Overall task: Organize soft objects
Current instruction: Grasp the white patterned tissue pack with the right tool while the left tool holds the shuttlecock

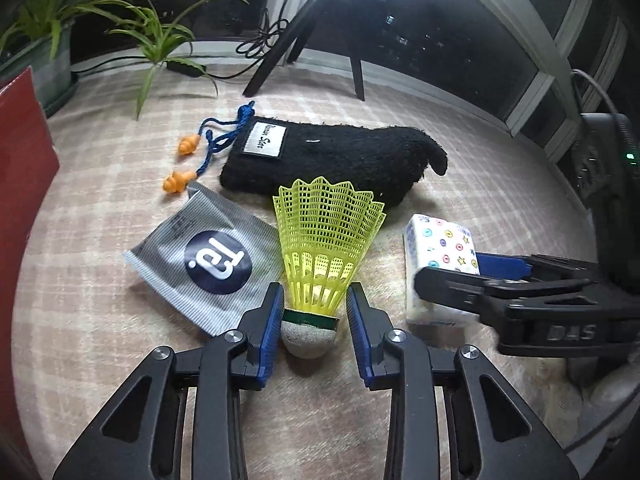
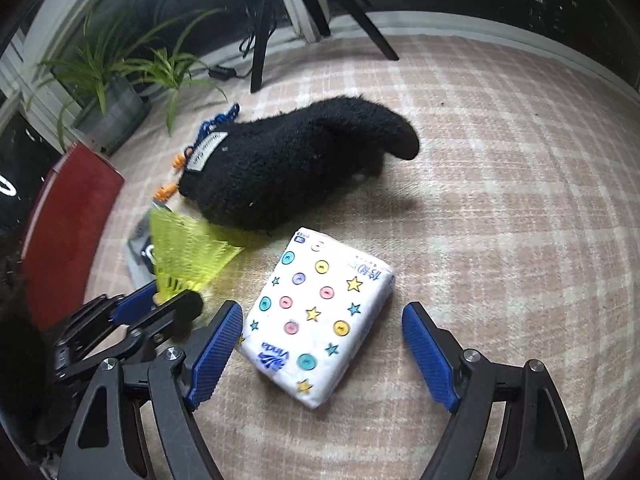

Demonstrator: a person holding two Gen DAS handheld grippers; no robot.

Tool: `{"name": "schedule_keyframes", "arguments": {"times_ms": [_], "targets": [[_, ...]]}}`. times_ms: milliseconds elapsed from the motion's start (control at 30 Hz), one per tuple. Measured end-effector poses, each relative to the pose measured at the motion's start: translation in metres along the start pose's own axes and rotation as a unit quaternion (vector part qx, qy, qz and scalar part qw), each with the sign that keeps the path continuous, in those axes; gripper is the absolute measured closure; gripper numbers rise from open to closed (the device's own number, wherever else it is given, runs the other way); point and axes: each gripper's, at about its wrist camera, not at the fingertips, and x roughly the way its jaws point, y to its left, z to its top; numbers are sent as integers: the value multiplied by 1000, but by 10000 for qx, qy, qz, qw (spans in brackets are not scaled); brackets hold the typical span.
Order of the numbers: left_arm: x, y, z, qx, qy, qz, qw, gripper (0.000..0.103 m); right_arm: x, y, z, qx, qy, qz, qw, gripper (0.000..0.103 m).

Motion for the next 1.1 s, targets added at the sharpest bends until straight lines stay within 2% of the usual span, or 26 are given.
{"name": "schedule_keyframes", "arguments": {"times_ms": [167,300,433,633,833,1100], "targets": [[-4,3,-4,-54,-2,1,10000,73,5,12,3,-508,55,-287,9983,28],[-9,5,-8,-150,12,-37,9999,73,9,17,5,-1093,143,-753,9911,48],[-13,6,-15,-226,4,-54,9997,73,7,8,10,-1153,164,-545,9917,54],[-17,3,-19,-257,42,-44,9997,73,6,5,8,-1215,66,-412,9917,56],[-20,2,-20,-343,21,-62,9994,75,-13,-7,1,-910,-196,-147,9955,57],[-33,-2,-21,-534,-86,-292,9981,76,-40,-2,-10,-910,-493,-37,9946,57]]}}
